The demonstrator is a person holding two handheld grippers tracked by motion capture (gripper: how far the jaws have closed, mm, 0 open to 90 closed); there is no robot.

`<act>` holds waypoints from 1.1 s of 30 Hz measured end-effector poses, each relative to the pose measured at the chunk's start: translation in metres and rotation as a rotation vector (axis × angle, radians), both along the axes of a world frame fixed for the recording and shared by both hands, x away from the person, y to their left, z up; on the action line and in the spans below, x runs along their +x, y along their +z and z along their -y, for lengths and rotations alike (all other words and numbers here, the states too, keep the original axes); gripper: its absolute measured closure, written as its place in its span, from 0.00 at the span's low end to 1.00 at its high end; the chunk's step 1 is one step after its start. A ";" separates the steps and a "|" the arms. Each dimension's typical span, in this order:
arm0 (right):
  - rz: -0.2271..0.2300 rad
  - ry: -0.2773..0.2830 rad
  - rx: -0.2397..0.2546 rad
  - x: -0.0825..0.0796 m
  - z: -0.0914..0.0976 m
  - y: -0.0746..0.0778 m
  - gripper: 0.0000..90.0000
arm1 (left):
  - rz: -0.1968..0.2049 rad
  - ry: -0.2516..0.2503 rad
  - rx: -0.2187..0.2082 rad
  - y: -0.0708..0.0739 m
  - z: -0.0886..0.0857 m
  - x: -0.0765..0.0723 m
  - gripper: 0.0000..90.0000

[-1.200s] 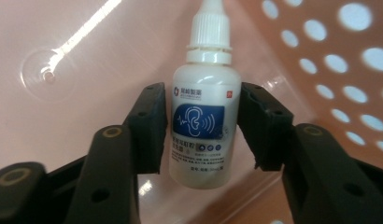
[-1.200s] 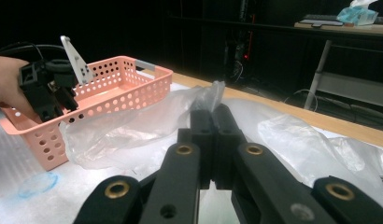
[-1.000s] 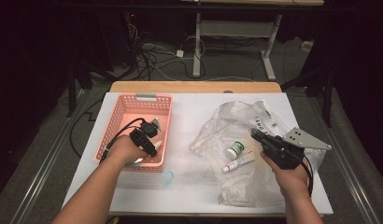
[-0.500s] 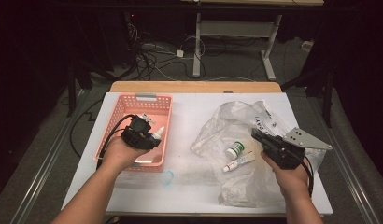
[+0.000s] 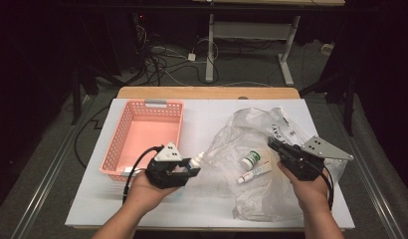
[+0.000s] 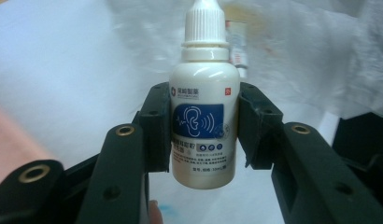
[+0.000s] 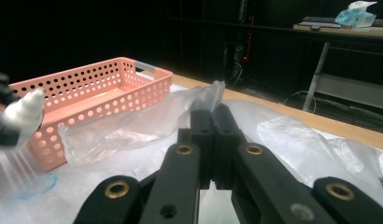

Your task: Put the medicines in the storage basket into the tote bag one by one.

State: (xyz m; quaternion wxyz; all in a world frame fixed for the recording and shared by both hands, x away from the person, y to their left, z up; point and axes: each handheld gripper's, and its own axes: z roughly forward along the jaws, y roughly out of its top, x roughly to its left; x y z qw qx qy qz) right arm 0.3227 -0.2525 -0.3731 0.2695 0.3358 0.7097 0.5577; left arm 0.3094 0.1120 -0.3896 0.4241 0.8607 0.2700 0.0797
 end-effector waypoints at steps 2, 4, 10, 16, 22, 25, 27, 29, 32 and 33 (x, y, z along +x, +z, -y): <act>-0.003 -0.001 0.001 0.000 0.000 0.000 1.00 | 0.001 -0.034 -0.016 -0.004 0.013 -0.005 0.65; -0.004 -0.001 0.001 0.000 -0.001 0.000 1.00 | 0.006 -0.063 -0.018 -0.007 0.028 -0.007 0.65; 0.001 0.003 -0.001 0.000 -0.001 0.000 1.00 | 0.020 -0.109 -0.011 -0.018 0.077 0.004 0.65; -0.001 0.001 0.001 0.000 0.001 0.000 1.00 | 0.023 -0.098 -0.016 -0.033 0.122 0.023 0.65; -0.005 -0.005 0.005 0.002 0.003 -0.002 1.00 | 0.038 -0.057 -0.006 -0.044 0.165 0.041 0.65; -0.006 -0.009 0.008 0.002 0.005 -0.002 1.00 | 0.050 -0.029 0.025 -0.052 0.181 0.050 0.65; -0.008 -0.009 0.011 0.002 0.006 -0.002 1.00 | 0.036 -0.009 0.026 -0.058 0.187 0.056 0.65; -0.008 -0.008 0.011 0.003 0.006 -0.003 1.00 | 0.024 -0.009 0.033 -0.062 0.189 0.060 0.64; -0.014 -0.010 0.017 0.002 0.007 -0.003 1.00 | 0.037 -0.013 0.020 -0.059 0.183 0.056 0.50; -0.010 -0.009 0.013 0.003 0.008 -0.003 1.00 | 0.037 -0.015 0.011 -0.057 0.179 0.054 0.48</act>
